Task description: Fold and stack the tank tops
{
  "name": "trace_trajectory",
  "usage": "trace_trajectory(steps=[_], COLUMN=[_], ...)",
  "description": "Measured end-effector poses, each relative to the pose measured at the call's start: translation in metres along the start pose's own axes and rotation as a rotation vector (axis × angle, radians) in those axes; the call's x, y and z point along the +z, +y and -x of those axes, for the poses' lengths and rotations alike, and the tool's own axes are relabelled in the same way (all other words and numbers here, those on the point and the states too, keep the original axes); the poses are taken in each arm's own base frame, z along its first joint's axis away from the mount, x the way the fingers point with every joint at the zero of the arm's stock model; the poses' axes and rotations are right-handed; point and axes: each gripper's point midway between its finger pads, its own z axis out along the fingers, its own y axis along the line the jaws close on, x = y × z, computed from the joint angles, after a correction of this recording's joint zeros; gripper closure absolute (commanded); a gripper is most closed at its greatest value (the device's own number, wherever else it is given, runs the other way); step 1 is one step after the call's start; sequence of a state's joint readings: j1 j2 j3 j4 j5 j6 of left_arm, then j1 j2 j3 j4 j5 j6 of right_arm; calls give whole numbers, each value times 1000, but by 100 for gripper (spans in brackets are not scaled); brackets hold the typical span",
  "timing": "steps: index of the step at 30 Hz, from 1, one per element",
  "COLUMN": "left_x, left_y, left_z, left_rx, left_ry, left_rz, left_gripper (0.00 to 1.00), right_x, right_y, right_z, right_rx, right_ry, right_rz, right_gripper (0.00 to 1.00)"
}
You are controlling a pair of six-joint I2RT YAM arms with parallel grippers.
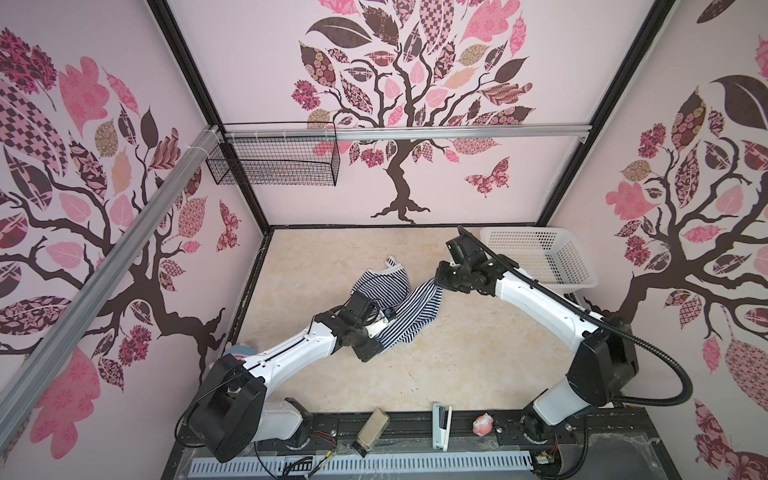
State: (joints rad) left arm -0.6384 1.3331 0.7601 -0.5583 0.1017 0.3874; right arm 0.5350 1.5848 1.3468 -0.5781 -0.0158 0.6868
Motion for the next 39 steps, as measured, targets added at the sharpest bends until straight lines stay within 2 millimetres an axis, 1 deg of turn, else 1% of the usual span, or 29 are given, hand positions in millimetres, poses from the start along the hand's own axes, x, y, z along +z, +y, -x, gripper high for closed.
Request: trace_trajectory(steps=[3,7,11,13,15,16,17,20,23,24,26,28,30,34,35,36,37,39], left_x=[7,23,25,25,26,28,30,37,40,39,37,29,10,-54,-69,-80,-88,-91], left_y=[-4,-13,-18,-19,-17,-16,-14,-10,-4,-2,6,16,30,68,75,79,82,87], left_z=[0,-10,-8,-7,-7,-7,-8,-12,-13,-14,-13,-10,-1,37,45,50,55,57], left_rx=[4,10,29,32,28,24,20,17,19,21,33,43,38,21,31,44,60,83], left_ry=[9,72,71,69,68,72,79,104,115,117,122,124,98,-58,-93,-115,-129,-121], left_rz=[-18,-55,-64,-63,-54,-46,-39,-17,13,28,69,112,151,270,304,328,351,374], left_gripper=[27,28,29,32,41,49,59,82,98,100,100,100,100,100,100,100,100,98], right_x=[0,0,0,0,1,2,3,3,2,2,1,-1,-5,-9,-9,-9,-9,-9], right_y=[0,1,1,1,0,-1,-2,-3,-3,-3,-3,-3,-2,-3,-4,-6,-8,-10], right_z=[0,-1,-1,-1,-2,-3,-4,-4,-4,-4,-4,-3,1,9,10,11,11,12], right_rx=[0,0,0,0,0,1,1,1,-1,-3,-10,-19,-30,-40,-42,-43,-44,-48], right_ry=[2,4,4,5,7,10,12,13,11,11,13,16,7,-10,-9,-8,-7,-7], right_rz=[3,4,5,5,3,1,-1,-3,-2,-2,-5,-12,-12,-12,-16,-20,-23,-28], right_gripper=[100,100,100,100,100,100,100,100,100,100,100,100,100,100,100,100,100,100])
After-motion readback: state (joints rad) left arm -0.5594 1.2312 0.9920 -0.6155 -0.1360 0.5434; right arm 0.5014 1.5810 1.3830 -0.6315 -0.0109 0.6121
